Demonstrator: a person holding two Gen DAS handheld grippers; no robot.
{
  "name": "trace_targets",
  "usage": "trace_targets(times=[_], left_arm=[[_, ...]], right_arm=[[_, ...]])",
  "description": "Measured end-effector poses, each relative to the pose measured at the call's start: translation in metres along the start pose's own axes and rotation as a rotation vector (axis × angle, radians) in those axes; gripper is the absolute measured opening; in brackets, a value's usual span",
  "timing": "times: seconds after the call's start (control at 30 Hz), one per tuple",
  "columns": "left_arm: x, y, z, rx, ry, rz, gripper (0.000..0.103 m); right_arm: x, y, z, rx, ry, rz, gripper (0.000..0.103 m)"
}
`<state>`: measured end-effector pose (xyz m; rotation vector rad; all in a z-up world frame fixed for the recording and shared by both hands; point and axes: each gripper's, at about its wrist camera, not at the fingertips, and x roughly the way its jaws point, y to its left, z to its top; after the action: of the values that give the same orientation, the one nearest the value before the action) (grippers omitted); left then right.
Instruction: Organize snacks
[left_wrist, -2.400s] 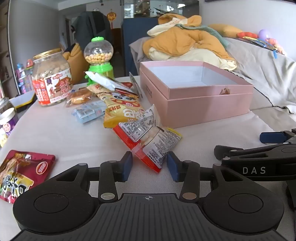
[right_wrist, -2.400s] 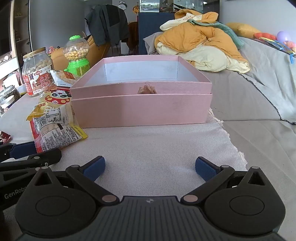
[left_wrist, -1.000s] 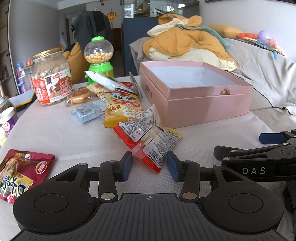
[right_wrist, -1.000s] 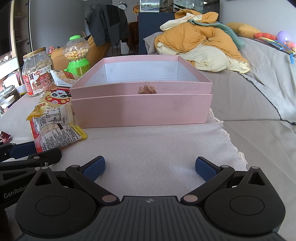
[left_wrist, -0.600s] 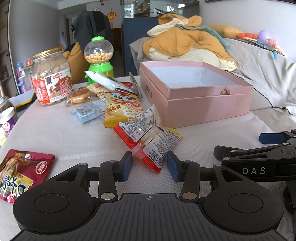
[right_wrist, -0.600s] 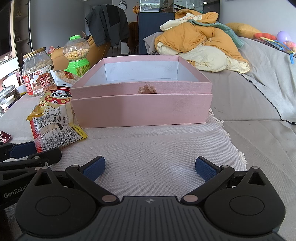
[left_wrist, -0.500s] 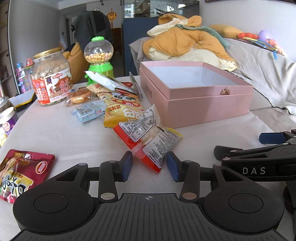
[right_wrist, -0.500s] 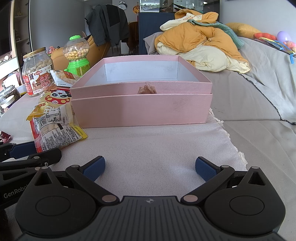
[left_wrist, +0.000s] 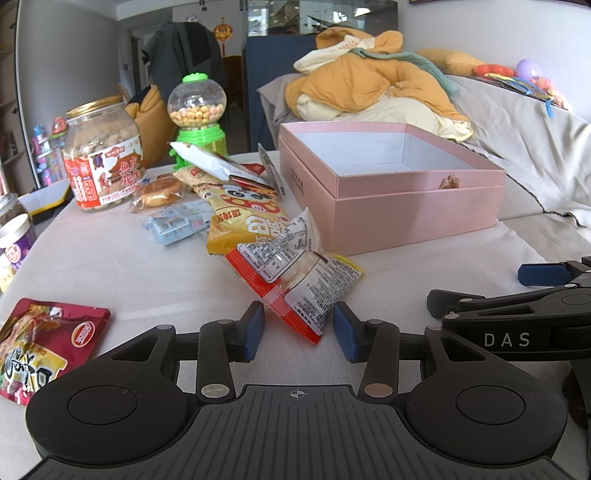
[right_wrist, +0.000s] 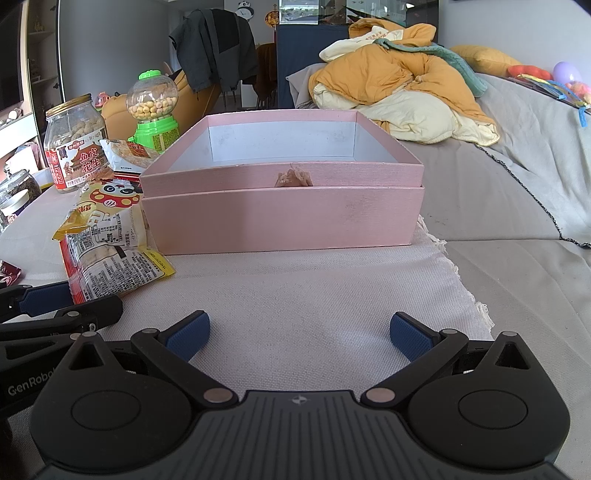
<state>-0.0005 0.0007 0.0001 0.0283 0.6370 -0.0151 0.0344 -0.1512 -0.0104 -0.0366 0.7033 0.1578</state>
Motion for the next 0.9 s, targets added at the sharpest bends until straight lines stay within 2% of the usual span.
trace_targets(times=[0.4, 0.53, 0.7, 0.8, 0.9], left_arm=[[0.002, -0.001, 0.002, 0.000, 0.000, 0.000, 0.048], [0.000, 0.004, 0.002, -0.018, 0.002, -0.022, 0.047], [-0.022, 0.037, 0.005, -0.103, 0.025, -0.109, 0.047], [-0.043, 0.066, 0.007, -0.142, 0.004, -0.035, 0.046], [-0.061, 0.110, 0.004, -0.251, 0.019, 0.051, 0.046]], right_arm=[[0.000, 0.001, 0.000, 0.000, 0.000, 0.000, 0.103], [0.000, -0.001, 0.000, -0.002, 0.003, 0.010, 0.103], [0.006, -0.009, 0.018, -0.068, 0.145, 0.102, 0.103], [0.008, -0.009, 0.021, -0.118, 0.181, 0.123, 0.103], [0.008, -0.006, 0.020, -0.137, 0.173, 0.133, 0.103]])
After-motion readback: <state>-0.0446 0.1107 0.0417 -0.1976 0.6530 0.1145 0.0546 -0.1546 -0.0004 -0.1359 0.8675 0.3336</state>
